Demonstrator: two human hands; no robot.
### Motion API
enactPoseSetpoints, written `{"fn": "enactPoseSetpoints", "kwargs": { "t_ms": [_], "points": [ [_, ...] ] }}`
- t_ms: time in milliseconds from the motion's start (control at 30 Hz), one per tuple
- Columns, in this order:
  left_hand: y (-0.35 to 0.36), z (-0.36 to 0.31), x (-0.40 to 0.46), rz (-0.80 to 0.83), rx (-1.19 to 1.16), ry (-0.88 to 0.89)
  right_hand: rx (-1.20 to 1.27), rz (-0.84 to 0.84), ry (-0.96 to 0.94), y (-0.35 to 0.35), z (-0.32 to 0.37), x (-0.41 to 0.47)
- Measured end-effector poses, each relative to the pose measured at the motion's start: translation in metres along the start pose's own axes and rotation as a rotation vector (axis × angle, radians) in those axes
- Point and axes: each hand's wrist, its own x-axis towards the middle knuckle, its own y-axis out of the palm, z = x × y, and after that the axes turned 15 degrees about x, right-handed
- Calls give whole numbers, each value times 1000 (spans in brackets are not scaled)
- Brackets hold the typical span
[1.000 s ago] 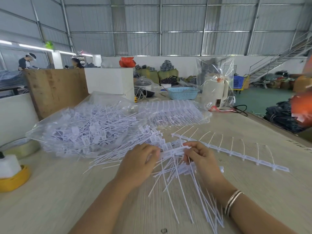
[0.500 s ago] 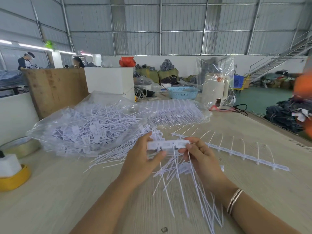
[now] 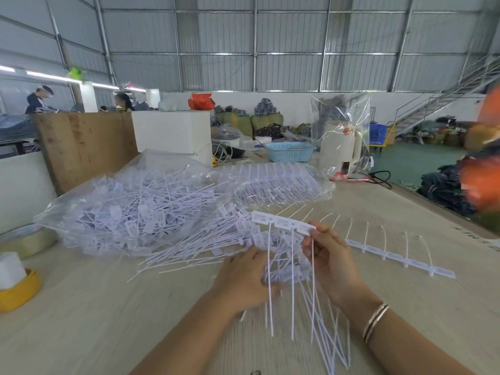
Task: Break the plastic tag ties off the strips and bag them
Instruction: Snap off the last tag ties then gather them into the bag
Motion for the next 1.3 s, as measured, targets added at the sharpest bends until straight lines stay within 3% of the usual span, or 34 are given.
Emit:
{"fn": "enactPoseSetpoints", "kwargs": {
  "t_ms": [333,500,600,833,900,1000,1167,1233,1300],
  "points": [
    [-11,47,3,-26,290,-60,-230,-44,7,-6,-2,3],
    [-10,46,-2,-279,136,-10,-226,47,26,-2,-6,1],
    [-3,40,-3,-254,218,29,-271,112,49,-2,-9,-1],
    [-6,39,0,-316,209,-116,-319,148,52,-4,-9,-1],
    [-13,41,-2,-426,-3,-183,-338,165,54,-3,-9,-1],
    [-31,45,-6,-431,-637,-359,-395,226,80,3,-13,-5],
    [-44,40,4,69,-1139,-311,-466,293,108,10,-14,-12],
    [-44,46,0,151,-1422,-249,-484,276,98,11,-12,-12],
    [-41,54,-7,230,-1474,-151,-558,262,91,11,-9,-12]
  ]
}}
